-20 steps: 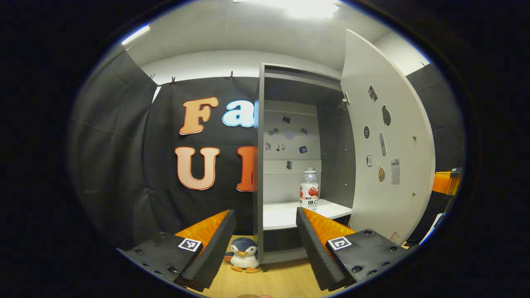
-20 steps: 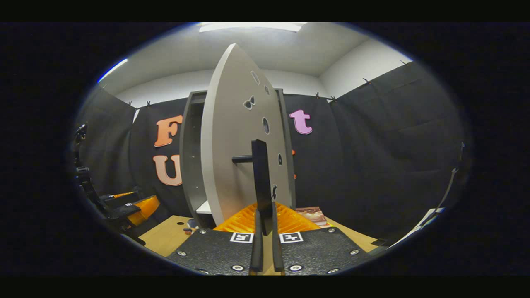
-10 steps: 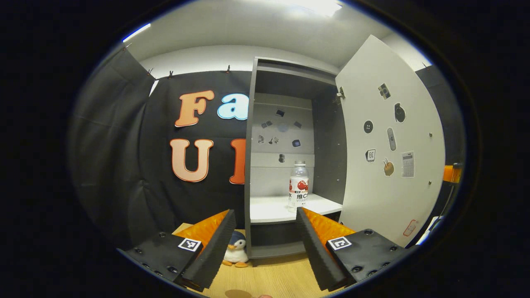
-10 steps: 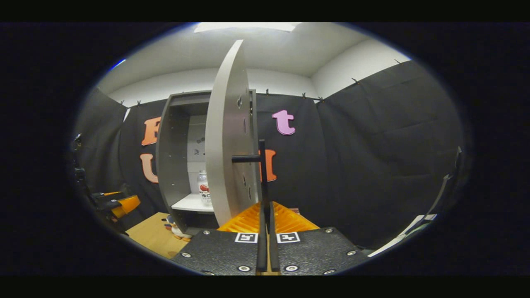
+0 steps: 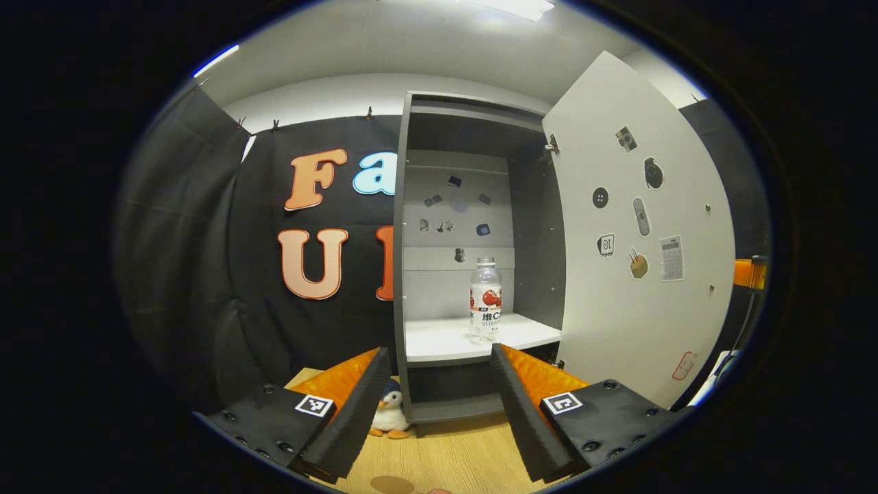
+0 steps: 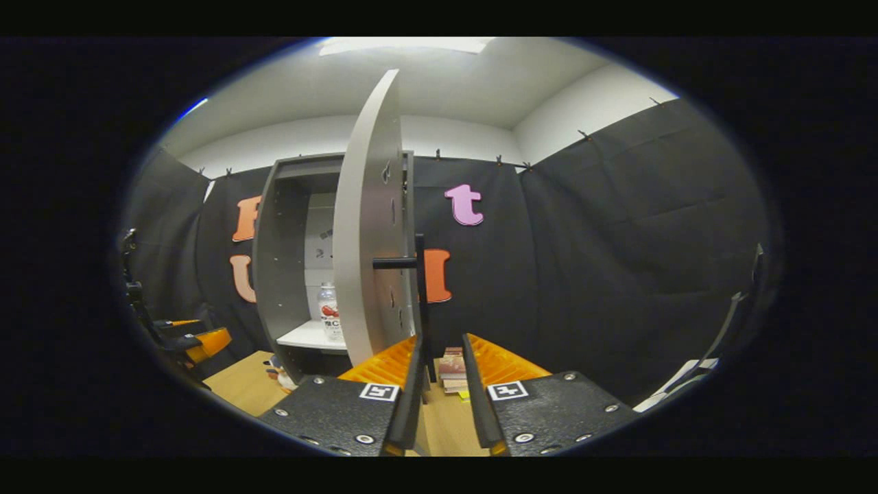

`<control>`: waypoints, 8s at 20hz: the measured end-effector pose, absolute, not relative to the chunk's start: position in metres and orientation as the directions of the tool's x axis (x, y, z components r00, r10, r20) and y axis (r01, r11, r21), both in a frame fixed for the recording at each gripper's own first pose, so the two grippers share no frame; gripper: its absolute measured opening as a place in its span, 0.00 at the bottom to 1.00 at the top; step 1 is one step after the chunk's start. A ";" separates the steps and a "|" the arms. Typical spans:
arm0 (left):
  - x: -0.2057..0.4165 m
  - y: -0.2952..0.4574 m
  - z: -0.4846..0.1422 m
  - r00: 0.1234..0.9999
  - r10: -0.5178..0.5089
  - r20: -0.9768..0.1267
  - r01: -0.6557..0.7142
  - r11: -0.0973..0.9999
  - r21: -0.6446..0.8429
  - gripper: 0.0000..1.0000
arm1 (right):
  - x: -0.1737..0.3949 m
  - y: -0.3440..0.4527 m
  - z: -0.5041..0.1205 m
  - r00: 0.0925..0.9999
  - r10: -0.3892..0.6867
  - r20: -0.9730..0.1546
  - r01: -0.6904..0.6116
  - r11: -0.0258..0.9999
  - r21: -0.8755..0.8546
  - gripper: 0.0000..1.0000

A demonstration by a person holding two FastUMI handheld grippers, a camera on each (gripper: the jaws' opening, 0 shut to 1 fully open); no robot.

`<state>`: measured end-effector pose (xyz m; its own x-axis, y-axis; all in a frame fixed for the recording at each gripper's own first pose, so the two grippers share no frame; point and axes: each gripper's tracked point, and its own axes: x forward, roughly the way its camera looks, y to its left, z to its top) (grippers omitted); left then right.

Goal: Open the cabinet door with the right hand, grasp the bottle in the cabinet with the left hand and place it on the coaster, then close the cabinet door with the right hand.

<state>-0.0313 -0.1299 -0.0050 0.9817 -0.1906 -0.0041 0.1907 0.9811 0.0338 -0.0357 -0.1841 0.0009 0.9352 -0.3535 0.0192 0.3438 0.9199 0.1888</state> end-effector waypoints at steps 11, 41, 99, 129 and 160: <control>-0.009 -0.156 -0.007 0.963 -0.268 -0.005 0.268 0.964 -0.003 0.95 | -0.078 -0.147 0.006 0.924 -0.384 -0.003 0.377 0.905 0.197 0.57; 0.250 -0.279 -0.078 0.831 -0.545 -0.114 0.545 0.838 -0.035 0.95 | 0.122 -0.052 -0.036 0.925 -0.374 -0.068 0.380 0.911 0.163 0.93; 0.002 -0.030 -0.314 0.965 -0.202 -0.169 0.208 0.978 0.019 0.83 | 0.075 0.086 -0.094 0.991 -0.061 -0.120 0.074 0.992 0.101 0.93; -0.017 -0.025 -0.381 0.901 -0.202 -0.384 0.218 0.976 0.000 0.96 | 0.072 0.099 -0.124 0.972 -0.061 -0.227 0.109 0.972 0.207 0.94; 0.004 -0.057 -0.070 0.993 -0.098 -0.066 0.100 0.995 0.026 0.95 | -0.068 -0.143 -0.014 0.913 -0.402 -0.065 0.405 0.914 0.026 0.94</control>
